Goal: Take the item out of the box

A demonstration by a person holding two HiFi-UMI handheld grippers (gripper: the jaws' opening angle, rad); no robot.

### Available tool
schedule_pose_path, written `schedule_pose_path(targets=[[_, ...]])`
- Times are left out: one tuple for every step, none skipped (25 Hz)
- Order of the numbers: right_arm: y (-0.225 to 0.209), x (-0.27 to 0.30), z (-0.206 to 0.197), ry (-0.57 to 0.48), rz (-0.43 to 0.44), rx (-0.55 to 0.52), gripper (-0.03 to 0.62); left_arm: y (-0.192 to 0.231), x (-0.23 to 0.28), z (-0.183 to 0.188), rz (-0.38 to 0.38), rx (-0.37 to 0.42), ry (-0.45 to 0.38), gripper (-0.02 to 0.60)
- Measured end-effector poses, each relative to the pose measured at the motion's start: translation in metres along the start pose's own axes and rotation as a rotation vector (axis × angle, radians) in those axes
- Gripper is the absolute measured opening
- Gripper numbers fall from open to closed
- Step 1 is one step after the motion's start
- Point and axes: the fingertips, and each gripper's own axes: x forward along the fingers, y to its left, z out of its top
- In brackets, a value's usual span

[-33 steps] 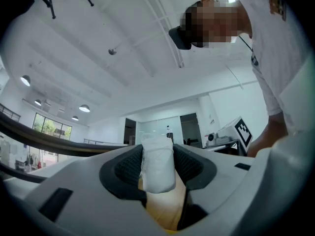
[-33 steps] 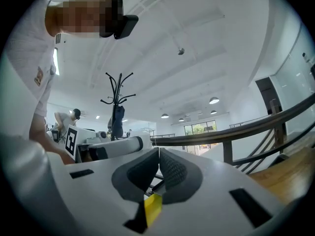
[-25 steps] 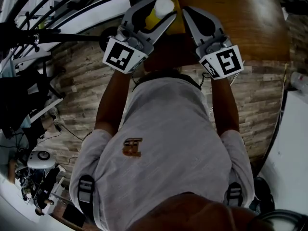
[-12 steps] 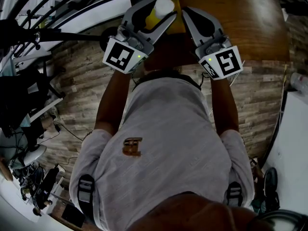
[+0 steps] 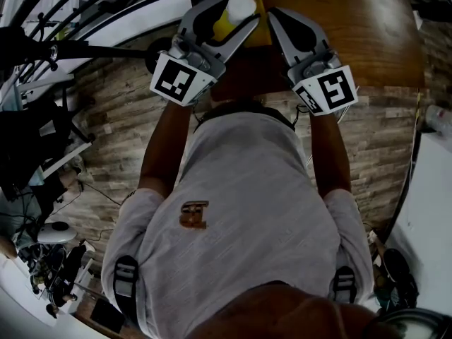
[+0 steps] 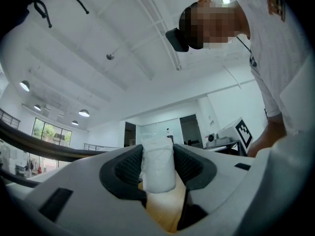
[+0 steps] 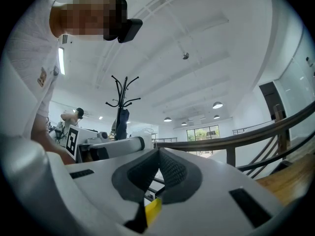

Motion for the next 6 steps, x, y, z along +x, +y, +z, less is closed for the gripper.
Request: schedule_pose_path(targets=[[-0.003,0.0,0.001,0.0,0.001,0.001,0.031,0.001,0.003,0.001,0.001,0.0,-0.001,0.207],[-0.006,0.0,0.003,0.0,0.002,0.001,0.031,0.001,0.006,0.003,0.001,0.0,-0.004,0.207],[-0.008,-0.002,0.006,0.001,0.002,0.002,0.031,0.0,0.01,0.005,0.001,-0.001,-0.008,0.207],[-0.01,-0.004,0.009,0.001,0.001,0.002,0.031,-0.002,0.013,0.007,0.001,-0.001,-0.011,0.207],[-0.012,-0.006,0.011,0.002,0.0,0.002,0.031,-0.004,0.015,0.009,0.0,-0.001,-0.012,0.207],[-0.014,-0.009,0.014,0.003,-0.001,0.003,0.031,-0.007,0.018,0.011,-0.001,-0.001,-0.013,0.207]])
